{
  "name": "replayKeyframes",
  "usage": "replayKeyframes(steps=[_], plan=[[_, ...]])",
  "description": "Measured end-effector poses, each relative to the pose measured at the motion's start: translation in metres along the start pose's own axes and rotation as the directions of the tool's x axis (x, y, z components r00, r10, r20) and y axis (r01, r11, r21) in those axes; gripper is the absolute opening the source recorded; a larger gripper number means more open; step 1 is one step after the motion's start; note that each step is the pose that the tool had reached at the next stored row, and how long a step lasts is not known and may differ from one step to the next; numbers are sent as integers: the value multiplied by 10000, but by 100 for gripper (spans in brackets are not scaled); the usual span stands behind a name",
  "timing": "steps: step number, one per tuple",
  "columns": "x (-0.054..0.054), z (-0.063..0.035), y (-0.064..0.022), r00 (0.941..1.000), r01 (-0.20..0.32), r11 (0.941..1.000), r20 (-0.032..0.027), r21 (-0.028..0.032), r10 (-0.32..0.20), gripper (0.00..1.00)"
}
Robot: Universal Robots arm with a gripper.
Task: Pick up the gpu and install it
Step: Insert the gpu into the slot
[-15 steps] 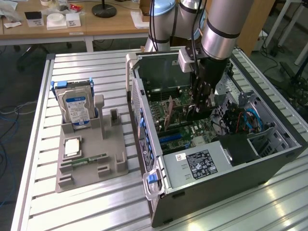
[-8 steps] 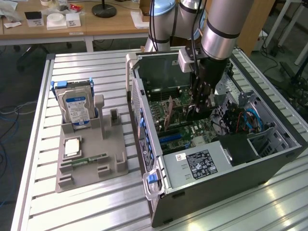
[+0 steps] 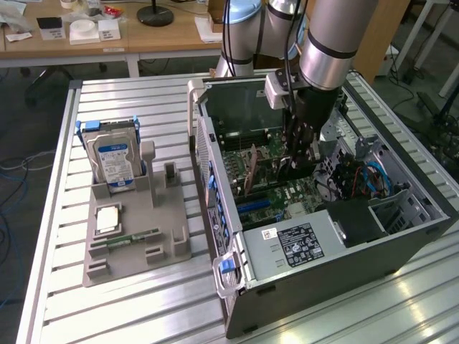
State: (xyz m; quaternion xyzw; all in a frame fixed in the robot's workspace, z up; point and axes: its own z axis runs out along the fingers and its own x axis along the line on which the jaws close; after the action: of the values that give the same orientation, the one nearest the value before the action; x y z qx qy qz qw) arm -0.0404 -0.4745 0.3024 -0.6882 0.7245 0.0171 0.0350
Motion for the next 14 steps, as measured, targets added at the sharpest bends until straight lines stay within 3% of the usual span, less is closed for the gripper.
replayKeyframes(steps=[14], plan=[[2,1,14,10000,0,10000,-1,0,0,27]])
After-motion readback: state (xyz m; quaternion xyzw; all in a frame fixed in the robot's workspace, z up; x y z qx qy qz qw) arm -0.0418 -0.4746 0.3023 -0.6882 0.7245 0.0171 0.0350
